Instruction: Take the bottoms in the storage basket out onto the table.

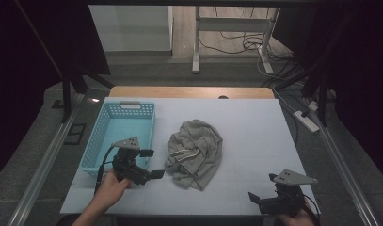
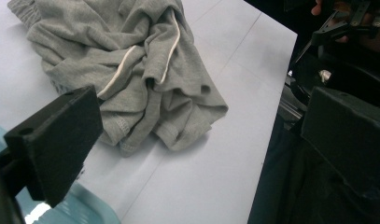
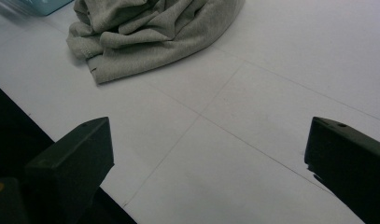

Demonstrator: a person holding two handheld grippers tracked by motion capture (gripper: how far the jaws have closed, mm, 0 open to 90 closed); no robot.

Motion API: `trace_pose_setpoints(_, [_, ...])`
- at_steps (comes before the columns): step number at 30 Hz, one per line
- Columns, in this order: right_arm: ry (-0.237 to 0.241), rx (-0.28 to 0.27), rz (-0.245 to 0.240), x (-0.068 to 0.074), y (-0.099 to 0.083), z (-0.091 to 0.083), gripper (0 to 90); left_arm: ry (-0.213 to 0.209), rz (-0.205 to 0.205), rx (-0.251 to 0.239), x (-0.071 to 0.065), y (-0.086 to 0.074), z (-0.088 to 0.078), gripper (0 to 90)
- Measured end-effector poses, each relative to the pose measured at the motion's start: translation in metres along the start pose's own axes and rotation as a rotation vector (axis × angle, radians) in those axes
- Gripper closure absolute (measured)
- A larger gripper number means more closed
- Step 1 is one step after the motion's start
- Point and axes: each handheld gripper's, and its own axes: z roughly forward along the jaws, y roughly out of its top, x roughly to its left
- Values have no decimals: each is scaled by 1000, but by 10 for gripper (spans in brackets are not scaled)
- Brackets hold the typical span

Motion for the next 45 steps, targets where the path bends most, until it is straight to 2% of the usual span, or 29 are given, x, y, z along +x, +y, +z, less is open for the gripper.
trace_pose_setpoints(11, [1, -2, 12, -1, 0, -1, 18, 14, -20, -10, 0, -12, -11, 0])
trace_pose_setpoints(30, [3, -10, 38, -4, 0, -1, 18, 33, -31, -27, -3, -21, -24, 0])
trace_pose_setpoints(45, [6, -6, 41, -4, 0, -1, 18, 75, -55, -54, -4, -37, -42, 0])
